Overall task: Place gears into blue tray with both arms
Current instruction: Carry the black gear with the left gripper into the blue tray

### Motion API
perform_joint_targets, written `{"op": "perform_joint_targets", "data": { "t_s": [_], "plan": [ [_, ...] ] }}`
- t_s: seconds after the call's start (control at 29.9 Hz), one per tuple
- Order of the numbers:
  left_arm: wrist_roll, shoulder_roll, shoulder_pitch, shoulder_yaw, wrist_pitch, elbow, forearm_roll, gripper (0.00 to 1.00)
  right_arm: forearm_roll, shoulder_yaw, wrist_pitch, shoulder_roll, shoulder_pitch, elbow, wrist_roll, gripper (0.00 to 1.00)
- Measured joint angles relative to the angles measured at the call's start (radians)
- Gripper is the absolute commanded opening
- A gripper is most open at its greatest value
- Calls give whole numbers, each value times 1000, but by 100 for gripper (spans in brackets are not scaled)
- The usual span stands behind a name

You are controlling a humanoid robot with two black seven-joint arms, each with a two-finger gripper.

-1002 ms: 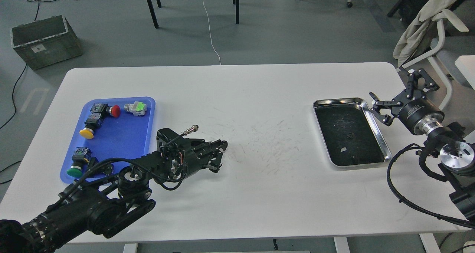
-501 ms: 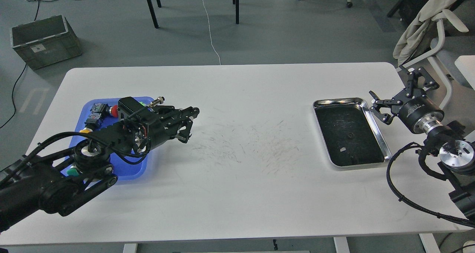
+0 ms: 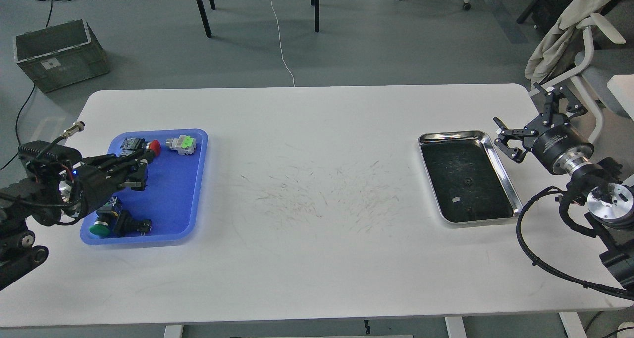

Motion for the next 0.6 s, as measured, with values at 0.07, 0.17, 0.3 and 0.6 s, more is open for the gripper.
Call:
{"op": "perform_joint_targets", "data": {
  "t_s": [0.07, 0.17, 0.3, 0.6],
  "plan": [
    [6, -12, 9, 0, 2, 20, 3, 7, 0, -6, 0, 0, 0, 0, 0, 99],
    [8, -57, 13, 1, 2, 77, 9, 7, 0, -12, 0, 0, -1, 0, 0, 99],
    [9, -117, 16, 2, 3, 171, 12, 8, 0, -12, 0, 0, 0, -4, 0, 99],
    [9, -203, 9, 29, 3, 270, 13, 30, -2, -14, 0, 1, 1, -6, 0, 99]
  ]
}}
